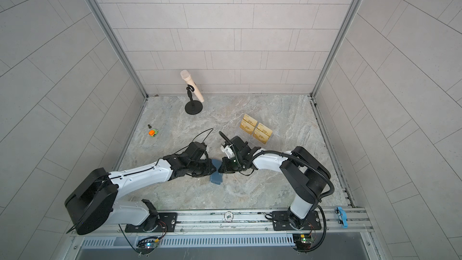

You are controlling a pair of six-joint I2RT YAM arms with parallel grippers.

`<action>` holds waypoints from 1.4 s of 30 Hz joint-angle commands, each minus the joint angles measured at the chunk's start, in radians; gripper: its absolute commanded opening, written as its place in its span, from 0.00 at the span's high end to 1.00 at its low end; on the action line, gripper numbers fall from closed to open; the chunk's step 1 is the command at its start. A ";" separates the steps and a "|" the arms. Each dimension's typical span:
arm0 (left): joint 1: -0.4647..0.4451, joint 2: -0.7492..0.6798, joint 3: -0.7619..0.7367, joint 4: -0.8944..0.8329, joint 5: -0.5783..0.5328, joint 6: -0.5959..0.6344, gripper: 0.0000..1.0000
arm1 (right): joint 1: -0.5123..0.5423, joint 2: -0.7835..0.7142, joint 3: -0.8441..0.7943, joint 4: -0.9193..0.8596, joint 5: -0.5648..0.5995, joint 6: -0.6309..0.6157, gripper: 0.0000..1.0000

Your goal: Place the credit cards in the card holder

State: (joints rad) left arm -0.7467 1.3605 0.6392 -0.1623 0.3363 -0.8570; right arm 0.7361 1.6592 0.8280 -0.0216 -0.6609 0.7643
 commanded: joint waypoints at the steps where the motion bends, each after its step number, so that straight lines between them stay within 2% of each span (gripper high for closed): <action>1: -0.008 -0.003 -0.009 0.018 0.024 0.006 0.96 | -0.007 -0.037 -0.017 0.026 0.041 0.012 1.00; 10: -0.006 0.013 0.004 0.014 0.027 0.016 0.96 | -0.014 -0.070 -0.026 0.025 0.052 0.017 1.00; 42: -0.006 0.014 0.005 0.026 0.041 0.019 0.96 | -0.002 0.024 0.022 0.059 -0.019 0.019 1.00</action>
State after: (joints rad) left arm -0.7467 1.3716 0.6392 -0.1493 0.3466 -0.8562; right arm 0.7238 1.6718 0.8249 0.0017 -0.6693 0.7837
